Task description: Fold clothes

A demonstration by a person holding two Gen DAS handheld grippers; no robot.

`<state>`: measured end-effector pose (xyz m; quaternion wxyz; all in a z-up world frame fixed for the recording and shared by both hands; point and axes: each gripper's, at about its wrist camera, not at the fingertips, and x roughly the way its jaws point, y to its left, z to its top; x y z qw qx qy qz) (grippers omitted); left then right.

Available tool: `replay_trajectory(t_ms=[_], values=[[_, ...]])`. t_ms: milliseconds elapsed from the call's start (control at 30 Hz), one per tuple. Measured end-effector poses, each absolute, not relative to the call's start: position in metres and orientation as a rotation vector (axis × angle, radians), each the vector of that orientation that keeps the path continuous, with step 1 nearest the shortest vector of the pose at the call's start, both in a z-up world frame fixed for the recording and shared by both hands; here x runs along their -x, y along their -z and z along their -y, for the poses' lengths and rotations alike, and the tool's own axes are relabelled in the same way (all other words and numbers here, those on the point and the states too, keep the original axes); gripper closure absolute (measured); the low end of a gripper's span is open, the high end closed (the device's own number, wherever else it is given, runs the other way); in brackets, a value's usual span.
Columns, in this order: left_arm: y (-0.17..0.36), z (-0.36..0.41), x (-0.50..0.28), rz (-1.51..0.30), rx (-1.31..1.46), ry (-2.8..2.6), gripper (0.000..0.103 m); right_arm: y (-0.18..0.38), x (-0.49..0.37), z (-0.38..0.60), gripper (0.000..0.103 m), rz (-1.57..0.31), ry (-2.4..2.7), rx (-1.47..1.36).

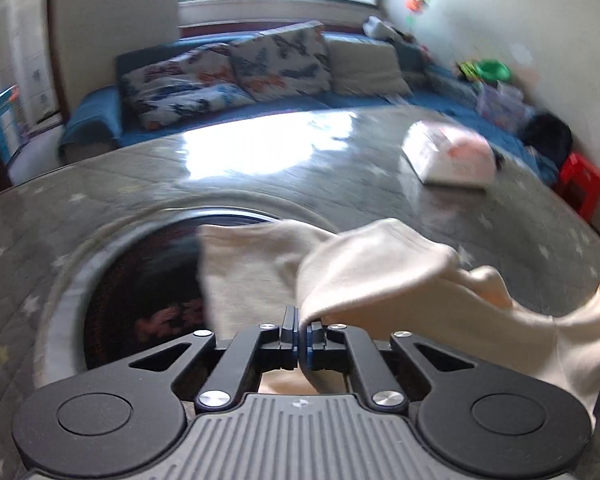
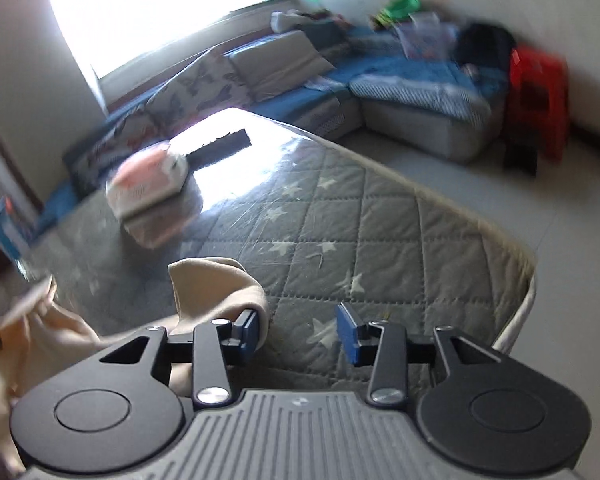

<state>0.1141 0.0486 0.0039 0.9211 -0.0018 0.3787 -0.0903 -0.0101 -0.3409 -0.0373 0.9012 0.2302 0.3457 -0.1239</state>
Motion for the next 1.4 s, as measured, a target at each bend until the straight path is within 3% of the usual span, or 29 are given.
replay_trajectory(t_ms=[333,400,567,667,767,833,900,1000,1267,1400], values=[[-0.037,-0.149,-0.037,-0.698,0.127,-0.019,0.1,0.046,0.007,0.331,0.053,-0.772,0.198,-0.429],[-0.038,-0.162,-0.017,-0.707,0.13,-0.051,0.1,0.043,0.006,0.324,0.048,-0.785,0.174,-0.389],[-0.033,-0.19,0.022,-0.791,0.139,-0.12,0.099,0.032,0.004,0.304,0.047,-0.852,0.035,-0.3],[-0.026,-0.205,0.036,-0.852,0.131,-0.174,0.09,0.024,0.006,0.297,0.046,-0.875,-0.015,-0.262],[-0.017,-0.217,0.049,-0.9,0.132,-0.208,0.072,0.013,0.012,0.294,0.046,-0.887,-0.051,-0.234],[-0.014,-0.218,0.054,-0.917,0.124,-0.211,0.067,0.004,0.014,0.292,0.046,-0.881,-0.055,-0.211],[-0.017,-0.219,0.056,-0.918,0.109,-0.21,0.046,-0.005,0.014,0.29,0.047,-0.867,-0.052,-0.187],[-0.024,-0.221,0.058,-0.912,0.084,-0.208,0.03,-0.016,0.002,0.279,0.052,-0.838,-0.085,-0.161],[-0.03,-0.247,0.066,-0.907,0.129,-0.216,0.03,-0.014,-0.062,0.228,0.07,-0.839,-0.209,-0.068],[-0.035,-0.26,0.071,-0.893,0.213,-0.18,0.031,-0.005,-0.097,0.201,0.071,-0.849,-0.256,-0.052]])
